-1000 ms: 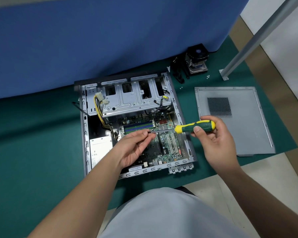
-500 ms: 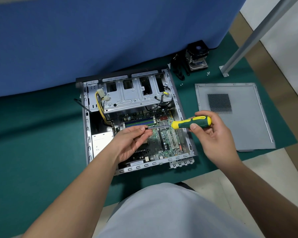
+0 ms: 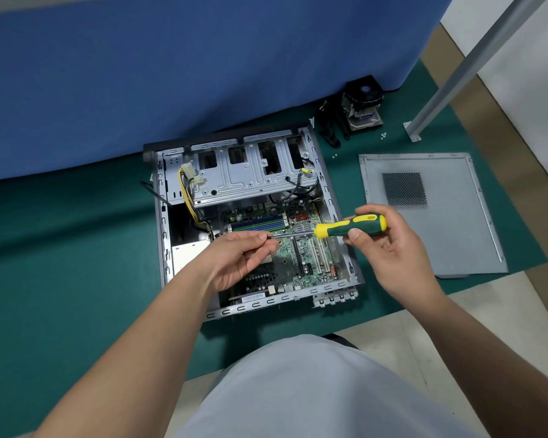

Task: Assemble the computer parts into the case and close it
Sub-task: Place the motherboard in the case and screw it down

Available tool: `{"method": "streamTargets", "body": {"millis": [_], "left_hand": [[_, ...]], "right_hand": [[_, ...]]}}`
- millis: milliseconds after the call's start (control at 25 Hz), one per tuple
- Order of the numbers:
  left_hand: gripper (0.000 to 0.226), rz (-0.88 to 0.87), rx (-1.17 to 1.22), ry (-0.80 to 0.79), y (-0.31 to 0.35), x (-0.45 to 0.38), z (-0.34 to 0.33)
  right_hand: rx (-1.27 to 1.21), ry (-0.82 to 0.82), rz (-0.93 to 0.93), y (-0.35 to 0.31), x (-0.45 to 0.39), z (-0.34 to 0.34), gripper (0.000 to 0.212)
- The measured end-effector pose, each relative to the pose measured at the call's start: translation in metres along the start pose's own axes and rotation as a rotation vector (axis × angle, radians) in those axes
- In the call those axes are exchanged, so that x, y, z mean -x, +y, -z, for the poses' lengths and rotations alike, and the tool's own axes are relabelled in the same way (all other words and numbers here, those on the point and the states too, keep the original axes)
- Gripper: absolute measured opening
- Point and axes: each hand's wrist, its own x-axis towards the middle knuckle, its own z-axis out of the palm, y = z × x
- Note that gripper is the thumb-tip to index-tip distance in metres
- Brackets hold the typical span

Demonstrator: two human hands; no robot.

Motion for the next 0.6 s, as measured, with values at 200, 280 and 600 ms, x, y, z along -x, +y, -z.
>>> {"method": "streamTargets", "body": {"millis": [200,280,600], "left_hand": [[0.03,-0.06,0.141,-0.017,-0.007,0.003,-0.011],[0.038,-0.079,0.191,-0.047,-0.01,0.004,-0.014],[0.027,-0.438,-0.578,0.275,-0.01,0.011,-0.017]], "right_hand": [[-0.152,0.072,-0.078,0.007,-0.002,-0.006,0.027],[-0.266,0.093,-0.109,0.011,-0.005,-0.006,0.026],[-0.166,0.142,-0.1,0.016,-0.015,0.012,0.031]]}}
